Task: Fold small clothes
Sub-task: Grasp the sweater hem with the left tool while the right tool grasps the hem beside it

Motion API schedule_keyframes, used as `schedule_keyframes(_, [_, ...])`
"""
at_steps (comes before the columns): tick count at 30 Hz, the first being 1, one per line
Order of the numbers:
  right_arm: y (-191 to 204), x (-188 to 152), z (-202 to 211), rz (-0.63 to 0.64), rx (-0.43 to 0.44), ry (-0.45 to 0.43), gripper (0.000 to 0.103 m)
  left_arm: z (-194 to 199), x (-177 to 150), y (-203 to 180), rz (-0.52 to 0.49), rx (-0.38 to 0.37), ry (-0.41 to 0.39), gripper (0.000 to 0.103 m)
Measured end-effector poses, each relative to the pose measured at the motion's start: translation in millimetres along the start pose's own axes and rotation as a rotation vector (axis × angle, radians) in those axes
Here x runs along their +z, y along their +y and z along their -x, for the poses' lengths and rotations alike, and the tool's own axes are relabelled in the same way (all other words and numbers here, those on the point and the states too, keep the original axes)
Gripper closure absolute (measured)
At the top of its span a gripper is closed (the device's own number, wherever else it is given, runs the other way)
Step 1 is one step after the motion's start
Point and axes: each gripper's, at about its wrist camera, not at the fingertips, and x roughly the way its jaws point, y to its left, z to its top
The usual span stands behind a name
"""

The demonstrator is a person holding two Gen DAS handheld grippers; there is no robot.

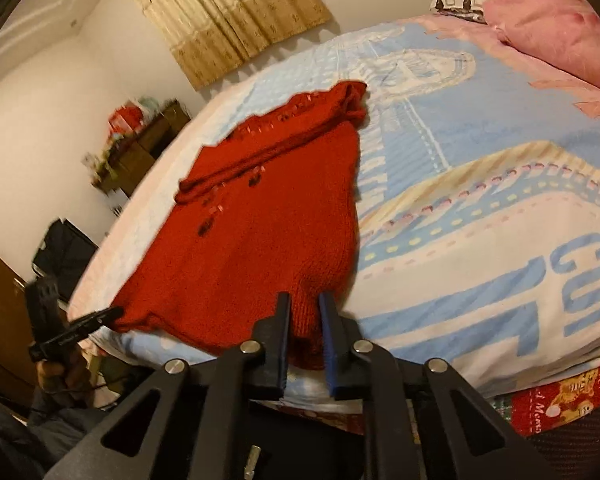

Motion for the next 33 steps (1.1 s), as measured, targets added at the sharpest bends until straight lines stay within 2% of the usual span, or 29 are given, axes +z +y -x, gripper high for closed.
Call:
schedule_keyframes(4, [6.3,8.9,17.0,0.003,0.045,-0.064,0.092,12.5,9.1,-0.4,0.003,-0.032,-0.062,0.093])
schedule_keyframes(11, [17.8,30.1,26.1,0.034,0.056,-0.105,0.092,21.7,32.7,6.9,0.030,-0.070,-0.111,0.094])
schedule_keyframes(14, [20.2,41.3,28.0,0.052,0.053,-0.116,0.092,20.1,38.6,6.5,0.011,-0.049,-0.113,0.094])
schedule_keyframes(19, [12.1,39.7,18.3,0.039,0.030,-0.065,0.091,6.8,29.6,11.6,0.021,-0.031,-0.070,0.094])
schedule_keyframes(21, [6.0,31.7,16.3,0.035,-0.002,-0.050,0.084,1.4,22.6,15.2,0.030,-0.025,-0.043,0.094])
schedule_keyframes(22, [4.9,28.5,15.6,0.045,-0.029,-0.046,0.055,-0.5,19.6,17.7,0.039,-0.026,-0.032,0.094])
schedule_keyframes(23, [4.1,24.0,15.5,0.059,-0.035,-0.038,0.034,-2.6,17.5,20.4,0.050,-0.029,-0.021,0.094])
schedule_keyframes(26, [0.5,15.5,18.1,0.047,-0.015,-0.020,0.034,-4.6,14.2,24.5,0.067,-0.037,-0.009,0.094])
schedule_keyframes(28, [3.9,14.0,21.5,0.072,-0.058,-0.031,0.034,-4.6,14.0,23.4,0.062,-0.035,-0.010,0.094])
schedule_keyframes(30, [10.1,11.6,20.0,0.099,-0.021,0.001,0.033,-4.0,13.4,22.5,0.051,-0.030,-0.013,0.094])
schedule_keyframes(33, [23.2,2.9,12.4,0.160,-0.079,0.042,0.033,-1.1,12.5,23.2,0.051,-0.036,-0.030,0.094])
